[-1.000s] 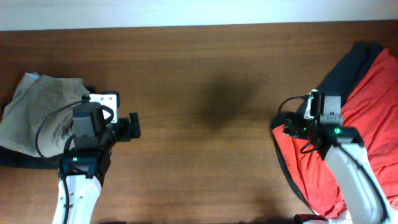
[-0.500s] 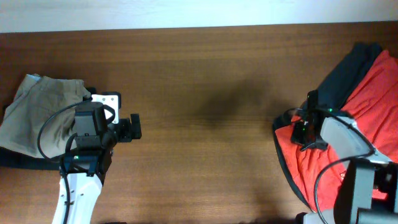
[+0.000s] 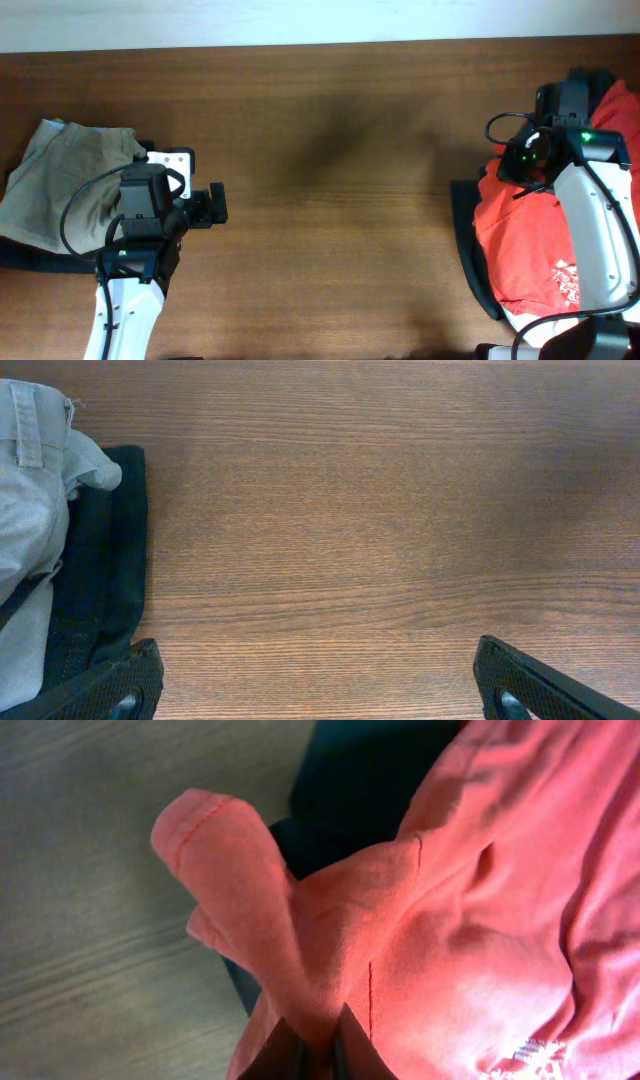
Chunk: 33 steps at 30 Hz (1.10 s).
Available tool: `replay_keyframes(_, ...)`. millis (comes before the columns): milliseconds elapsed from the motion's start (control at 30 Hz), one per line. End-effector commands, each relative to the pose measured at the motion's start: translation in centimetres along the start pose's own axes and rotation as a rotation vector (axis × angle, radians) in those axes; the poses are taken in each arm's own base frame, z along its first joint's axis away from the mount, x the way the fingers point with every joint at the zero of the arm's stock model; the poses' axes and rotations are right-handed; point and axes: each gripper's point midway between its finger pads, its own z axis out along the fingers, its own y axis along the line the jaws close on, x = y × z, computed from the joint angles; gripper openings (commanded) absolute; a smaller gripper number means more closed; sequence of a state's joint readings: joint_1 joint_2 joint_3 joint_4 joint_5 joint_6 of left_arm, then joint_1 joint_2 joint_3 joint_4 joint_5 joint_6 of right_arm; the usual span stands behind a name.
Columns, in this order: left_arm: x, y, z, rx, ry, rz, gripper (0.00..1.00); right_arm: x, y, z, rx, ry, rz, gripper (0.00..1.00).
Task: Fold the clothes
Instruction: 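Reach the right gripper into the clothes pile and grasp the red shirt, then lift the red shirt with the right gripper and drag it leftward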
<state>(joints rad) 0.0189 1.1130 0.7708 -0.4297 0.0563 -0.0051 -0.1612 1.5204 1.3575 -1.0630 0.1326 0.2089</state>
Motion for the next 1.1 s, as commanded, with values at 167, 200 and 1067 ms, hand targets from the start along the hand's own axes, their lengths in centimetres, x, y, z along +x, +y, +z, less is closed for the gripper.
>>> replay_keyframes(167, -0.7, -0.3, -0.2, 0.013, -0.016, -0.006, 0.99, 0.4, 0.8, -0.5, -0.051, 0.018, -0.063, 0.05)
replay_keyframes(200, -0.7, -0.3, -0.2, 0.013, -0.016, -0.006, 0.99, 0.4, 0.8, -0.5, -0.054, 0.017, -0.063, 0.08)
replay_keyframes(1067, -0.7, -0.3, -0.2, 0.013, -0.015, -0.006, 0.99, -4.1, 10.7, 11.3, -0.017, 0.033, -0.227, 0.52)
